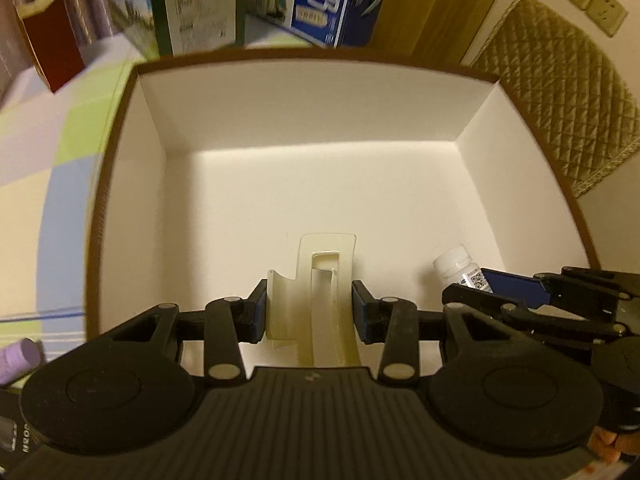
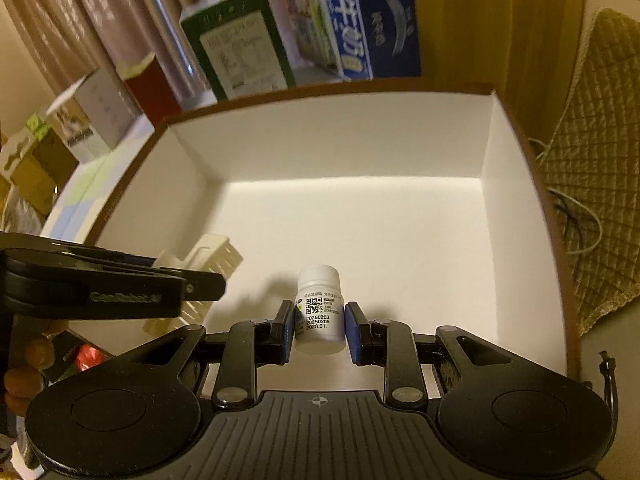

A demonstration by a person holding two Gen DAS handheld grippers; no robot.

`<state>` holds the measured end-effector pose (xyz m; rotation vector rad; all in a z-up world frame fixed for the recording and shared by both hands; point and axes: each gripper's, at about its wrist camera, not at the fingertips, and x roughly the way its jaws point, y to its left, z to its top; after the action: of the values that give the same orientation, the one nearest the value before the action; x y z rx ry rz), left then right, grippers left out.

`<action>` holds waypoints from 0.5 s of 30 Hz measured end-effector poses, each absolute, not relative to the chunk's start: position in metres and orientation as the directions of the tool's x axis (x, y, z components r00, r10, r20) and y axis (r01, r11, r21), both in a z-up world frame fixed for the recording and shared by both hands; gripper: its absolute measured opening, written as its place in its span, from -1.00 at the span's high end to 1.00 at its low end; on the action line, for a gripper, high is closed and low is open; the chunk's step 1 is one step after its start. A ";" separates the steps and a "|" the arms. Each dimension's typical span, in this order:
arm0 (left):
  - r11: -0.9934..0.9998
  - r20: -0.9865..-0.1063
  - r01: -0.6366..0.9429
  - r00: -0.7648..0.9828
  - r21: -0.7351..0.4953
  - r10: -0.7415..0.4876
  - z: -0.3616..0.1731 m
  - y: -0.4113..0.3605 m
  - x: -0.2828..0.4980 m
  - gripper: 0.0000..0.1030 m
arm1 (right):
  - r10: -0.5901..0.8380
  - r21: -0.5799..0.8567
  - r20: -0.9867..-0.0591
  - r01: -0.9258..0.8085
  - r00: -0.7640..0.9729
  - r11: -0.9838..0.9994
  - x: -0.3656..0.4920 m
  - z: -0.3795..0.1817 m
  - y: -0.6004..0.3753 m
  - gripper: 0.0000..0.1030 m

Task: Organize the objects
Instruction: 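Carry clip and bottle into the brown box and open both tools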

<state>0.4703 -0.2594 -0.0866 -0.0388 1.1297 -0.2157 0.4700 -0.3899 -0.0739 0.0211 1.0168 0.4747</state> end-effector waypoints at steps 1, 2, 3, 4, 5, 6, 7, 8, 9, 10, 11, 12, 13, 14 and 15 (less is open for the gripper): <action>0.980 -0.897 0.146 0.401 -0.138 -0.186 -0.090 -0.260 0.472 0.30 | 0.390 0.234 -0.817 -0.374 0.424 0.897 0.473 -0.076 -0.389 0.54; 0.981 -0.903 0.139 0.392 -0.134 -0.178 -0.093 -0.261 0.474 0.30 | 0.386 0.232 -0.825 -0.375 0.413 0.897 0.476 -0.078 -0.387 0.54; 0.982 -0.907 0.134 0.383 -0.134 -0.176 -0.096 -0.261 0.476 0.32 | 0.383 0.232 -0.830 -0.375 0.405 0.898 0.478 -0.080 -0.387 0.54; 0.982 -0.908 0.130 0.378 -0.138 -0.178 -0.098 -0.261 0.477 0.33 | 0.383 0.233 -0.833 -0.376 0.399 0.897 0.480 -0.081 -0.386 0.54; 0.982 -0.910 0.126 0.376 -0.138 -0.176 -0.100 -0.261 0.478 0.33 | 0.386 0.236 -0.835 -0.378 0.393 0.895 0.481 -0.083 -0.386 0.54; 0.983 -0.910 0.122 0.375 -0.138 -0.175 -0.101 -0.261 0.478 0.30 | 0.389 0.240 -0.835 -0.379 0.389 0.894 0.482 -0.083 -0.385 0.54; 0.983 -0.911 0.123 0.374 -0.139 -0.176 -0.101 -0.261 0.479 0.27 | 0.391 0.243 -0.836 -0.380 0.384 0.893 0.484 -0.084 -0.385 0.54; 0.983 -0.910 0.121 0.374 -0.140 -0.176 -0.101 -0.261 0.479 0.24 | 0.393 0.247 -0.838 -0.380 0.379 0.892 0.485 -0.085 -0.384 0.54; 0.983 -0.911 0.119 0.375 -0.139 -0.174 -0.101 -0.260 0.480 0.20 | 0.395 0.250 -0.839 -0.379 0.374 0.891 0.486 -0.086 -0.385 0.53; 0.984 -0.911 0.117 0.375 -0.138 -0.172 -0.102 -0.260 0.481 0.13 | 0.398 0.255 -0.839 -0.378 0.370 0.890 0.487 -0.087 -0.384 0.54; 0.984 -0.910 0.115 0.377 -0.139 -0.173 -0.101 -0.258 0.480 0.10 | 0.402 0.262 -0.840 -0.377 0.365 0.888 0.488 -0.087 -0.384 0.54; 0.984 -0.910 0.114 0.378 -0.139 -0.172 -0.101 -0.259 0.480 0.09 | 0.407 0.268 -0.840 -0.377 0.360 0.887 0.489 -0.088 -0.384 0.53; 0.984 -0.910 0.112 0.377 -0.137 -0.170 -0.100 -0.258 0.481 0.06 | 0.409 0.272 -0.839 -0.376 0.359 0.886 0.490 -0.089 -0.384 0.53; 0.985 -0.911 0.110 0.378 -0.134 -0.166 -0.100 -0.257 0.480 -0.02 | 0.412 0.273 -0.837 -0.376 0.360 0.885 0.490 -0.089 -0.384 0.53; 0.986 -0.911 0.106 0.379 -0.131 -0.162 -0.099 -0.256 0.480 -0.05 | 0.418 0.276 -0.832 -0.382 0.364 0.882 0.490 -0.089 -0.383 0.53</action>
<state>0.4802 -0.2560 -0.0989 -0.0532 1.1695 -0.1713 0.4904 -0.3828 -0.0894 0.0377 1.0818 0.5146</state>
